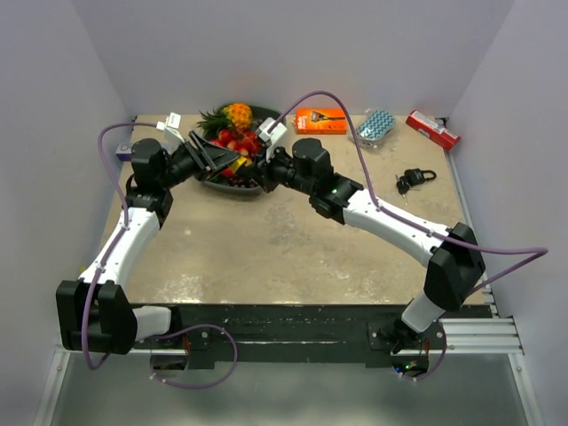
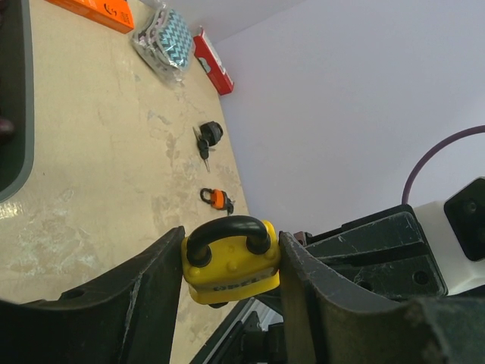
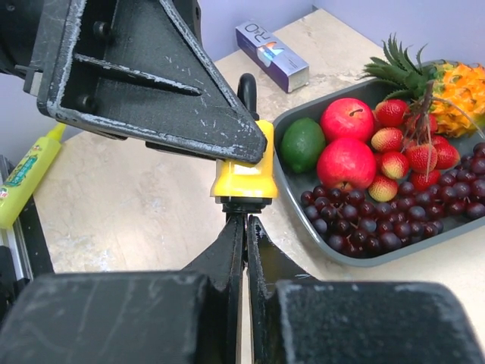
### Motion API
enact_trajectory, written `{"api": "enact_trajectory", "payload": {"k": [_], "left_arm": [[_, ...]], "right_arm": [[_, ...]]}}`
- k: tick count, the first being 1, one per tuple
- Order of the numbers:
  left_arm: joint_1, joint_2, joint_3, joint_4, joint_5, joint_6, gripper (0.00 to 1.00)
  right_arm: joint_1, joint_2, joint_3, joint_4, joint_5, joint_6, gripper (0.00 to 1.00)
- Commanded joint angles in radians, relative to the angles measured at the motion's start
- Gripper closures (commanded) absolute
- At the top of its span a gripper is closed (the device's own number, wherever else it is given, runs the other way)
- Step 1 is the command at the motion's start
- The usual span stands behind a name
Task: Lock with the key
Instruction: Lock the lock, then place the key at the center of the board.
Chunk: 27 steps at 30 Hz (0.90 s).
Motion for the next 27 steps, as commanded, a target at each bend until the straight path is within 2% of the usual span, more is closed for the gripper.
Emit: {"api": "enact_trajectory", "payload": {"k": [1,10,13,16,18,19,23,27], "left_arm": [[0.047,-0.015,0.046,0.047,-0.049,-0.034,1.0],[0.14,0.053,0.16,0.021,-0.135,-0.023,1.0],[0.179,0.057,0.189,-0.054,-0.135,0.046,1.0],[0.231,0.033,0.217,-0.186,-0.162,0.19,1.0],[0.269,0.016,0.241,-0.343,-0.19,0.306,1.0],[0.329,0.015,0.246,-0.391,-0.188,0.332,1.0],[0.508,0.05,0.277,-0.585,-0.063,0.457,1.0],[0.611,0.105,0.378,-0.81,-0.052,0.706,1.0]], "right_arm": [[-0.001,-0.068,-0.029,0.018,-0.052,-0.013,1.0],[-0.001,-0.093,-0.076,0.024,-0.043,0.025,1.0],[0.0,-0.082,-0.078,0.027,-0.047,0.063,1.0],[0.002,-0.029,-0.058,0.043,-0.079,0.128,1.0],[0.017,0.036,-0.03,0.044,-0.108,0.14,1.0],[0.029,0.059,-0.027,0.064,-0.115,0.13,1.0],[0.123,0.174,0.005,0.125,-0.156,0.106,1.0],[0.186,0.33,0.074,0.188,-0.147,0.097,1.0]]}}
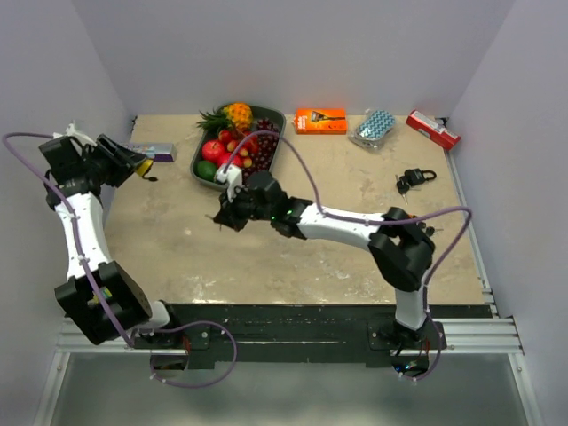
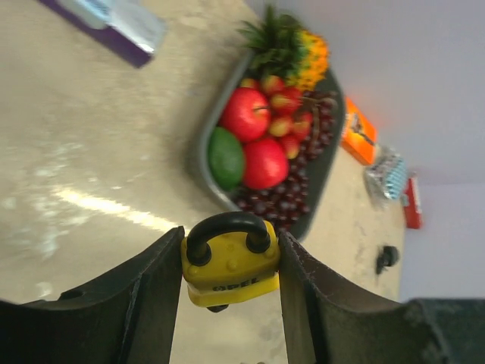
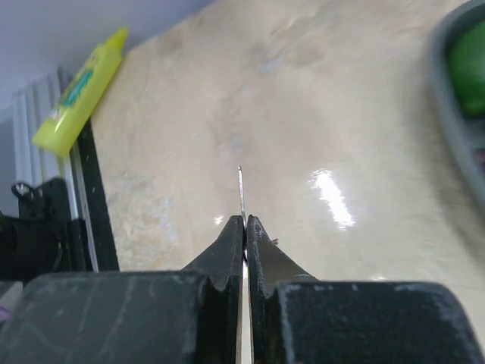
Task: Lock with the key
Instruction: Place the key at the center of the board.
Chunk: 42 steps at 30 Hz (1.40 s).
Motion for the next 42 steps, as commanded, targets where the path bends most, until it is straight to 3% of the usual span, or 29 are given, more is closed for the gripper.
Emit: {"api": "enact_trajectory", "payload": {"k": [1,5,10,24,28,30,31,36,42], "left_arm": [[0.095,0.039,0.148,-0.264,0.068,0.301,1.0],[0.111,0.073,0.205,-0.369,-0.032,0.408,1.0],[0.111,0.05,0.166,-0.39,-0.046,0.451,1.0],[0.108,0.038,0.09,-0.432,-0.043,0.528,1.0],[0.105,0.034,0.061,-0.439,-0.055,0.557,1.0],[0.1,0.033,0.045,-0.438,-0.053,0.569,1.0],[0.099,0.033,0.042,-0.438,-0.05,0.572,1.0],[0.065,0.038,0.056,-0.442,-0.023,0.608,1.0],[-0.035,0.083,0.108,-0.522,0.216,0.687,1.0]], "right_arm": [[0.089,0.118,0.088,0.137,-0.027,-0.008,1.0],[0.123,0.245,0.187,0.168,0.004,-0.011,1.0],[0.126,0.368,0.25,0.211,0.07,0.006,1.0],[0.123,0.503,0.324,0.252,0.137,-0.042,0.99],[0.123,0.502,0.33,0.249,0.125,-0.056,0.63],[0.123,0.499,0.332,0.248,0.124,-0.068,0.54],[0.123,0.493,0.332,0.246,0.121,-0.074,0.46],[0.11,0.425,0.332,0.204,0.072,-0.14,0.29],[0.067,0.207,0.258,0.092,-0.037,-0.406,0.11]]}}
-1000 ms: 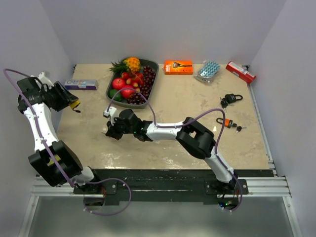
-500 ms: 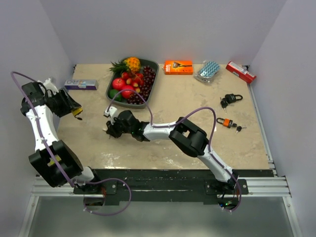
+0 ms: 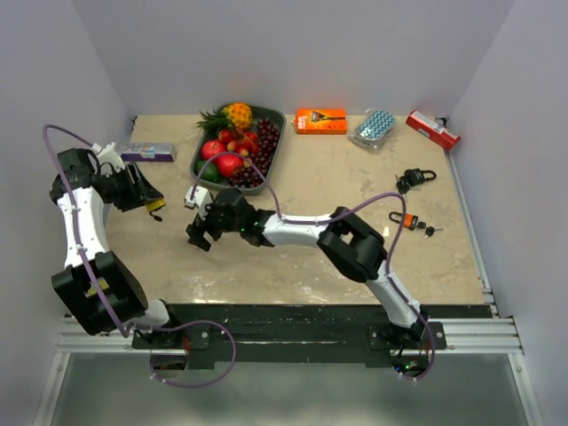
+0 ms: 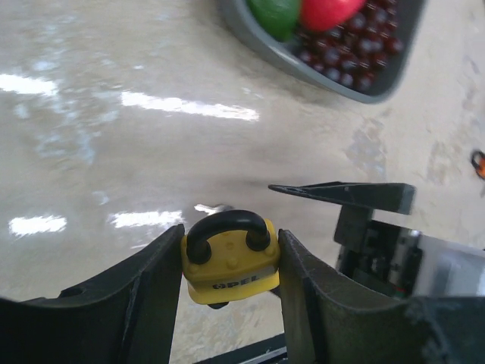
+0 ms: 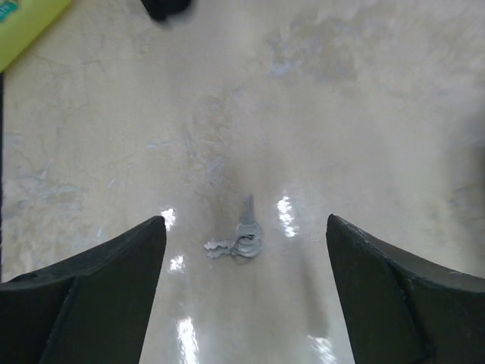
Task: Lock with the key
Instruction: Place the key at the center of the board, then adjust the lock.
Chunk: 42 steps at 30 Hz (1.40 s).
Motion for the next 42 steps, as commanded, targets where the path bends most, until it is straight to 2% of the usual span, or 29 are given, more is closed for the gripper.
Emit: {"api": "enact_trajectory", "payload": {"k": [1,3,9,10,13,16,22,27,36,42], "left_arm": [[-0.099,0.026,0.076,-0.057,0.248,0.084,1.0],[-0.159,0.038,0.081,-0.084,0.29,0.088,1.0],[-0.216,0.066,0.063,-0.085,0.469,0.057,1.0],[-0.218,0.064,0.057,-0.075,0.551,0.052,1.0],[-0.219,0.046,-0.003,0.032,0.719,-0.107,1.0],[-0.228,0.026,-0.043,0.135,0.778,-0.204,1.0],[-0.239,-0.012,-0.118,0.251,0.853,-0.36,1.0],[-0.239,-0.029,-0.143,0.238,0.877,-0.368,1.0],[-0.239,-0.054,-0.135,0.222,0.887,-0.376,1.0],[-0.239,-0.064,-0.143,0.218,0.876,-0.374,1.0]], "right_arm": [[-0.051,-0.271,-0.038,-0.042,-0.107,-0.258,0.08],[-0.089,-0.365,-0.093,-0.077,-0.137,-0.335,0.05],[-0.153,-0.567,-0.205,-0.174,-0.211,-0.501,0.03],[-0.151,-0.591,-0.23,-0.188,-0.234,-0.527,0.03],[-0.147,-0.675,-0.293,-0.2,-0.282,-0.585,0.01],[-0.11,-0.741,-0.36,-0.164,-0.268,-0.647,0.01],[-0.035,-0.78,-0.423,-0.019,-0.153,-0.69,0.05],[0.01,-0.789,-0.459,0.08,-0.102,-0.719,0.09],[0.062,-0.773,-0.5,0.117,-0.038,-0.793,0.1],[0.064,-0.763,-0.495,0.145,-0.004,-0.794,0.16]]}}
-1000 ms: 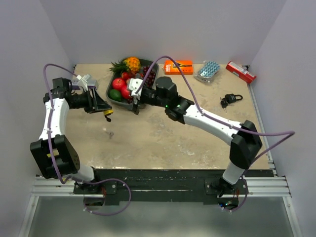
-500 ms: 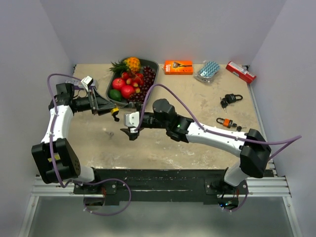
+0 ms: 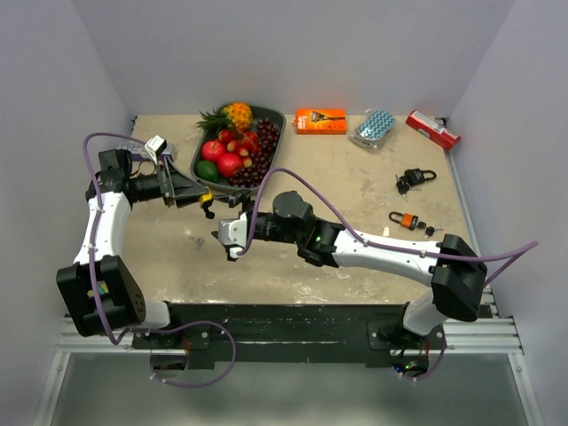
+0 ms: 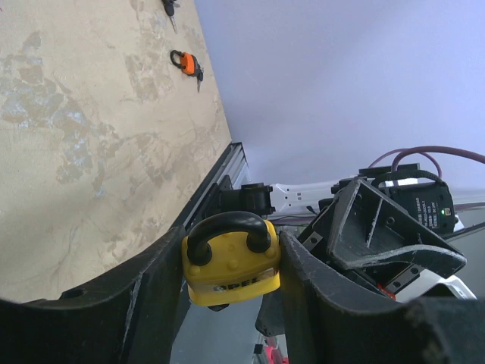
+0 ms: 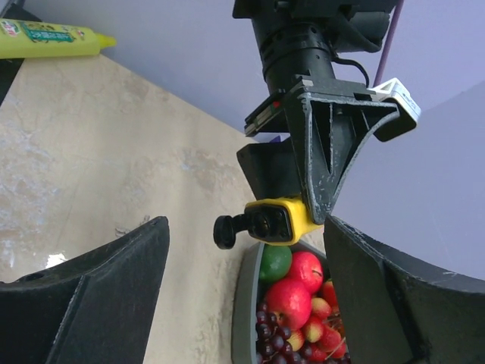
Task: Lock with the key
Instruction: Adjust the lock.
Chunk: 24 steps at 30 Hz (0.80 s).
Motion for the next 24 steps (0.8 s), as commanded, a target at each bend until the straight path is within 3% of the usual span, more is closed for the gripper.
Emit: {"api": "enact_trajectory", "payload": {"k": [1,7,18,24], "left_arm": [[-0.004,-0.045,-0.001,0.013,0.064,-0.039,1.0],[-0.006,-0.052,-0.004,0.013,0.067,-0.04,1.0],[-0.006,-0.066,-0.019,0.003,0.073,-0.031,1.0],[-0.006,-0.068,-0.027,-0.005,0.074,-0.02,1.0]], "right_arm": [[-0.001,-0.007,0.008,0.076,0.048,-0.019,0.17],[-0.001,0.019,0.025,0.069,0.051,-0.025,0.27],[-0.003,0.053,0.053,0.081,0.069,-0.009,0.31],[-0.013,0.068,0.074,0.093,0.075,0.002,0.39]]}}
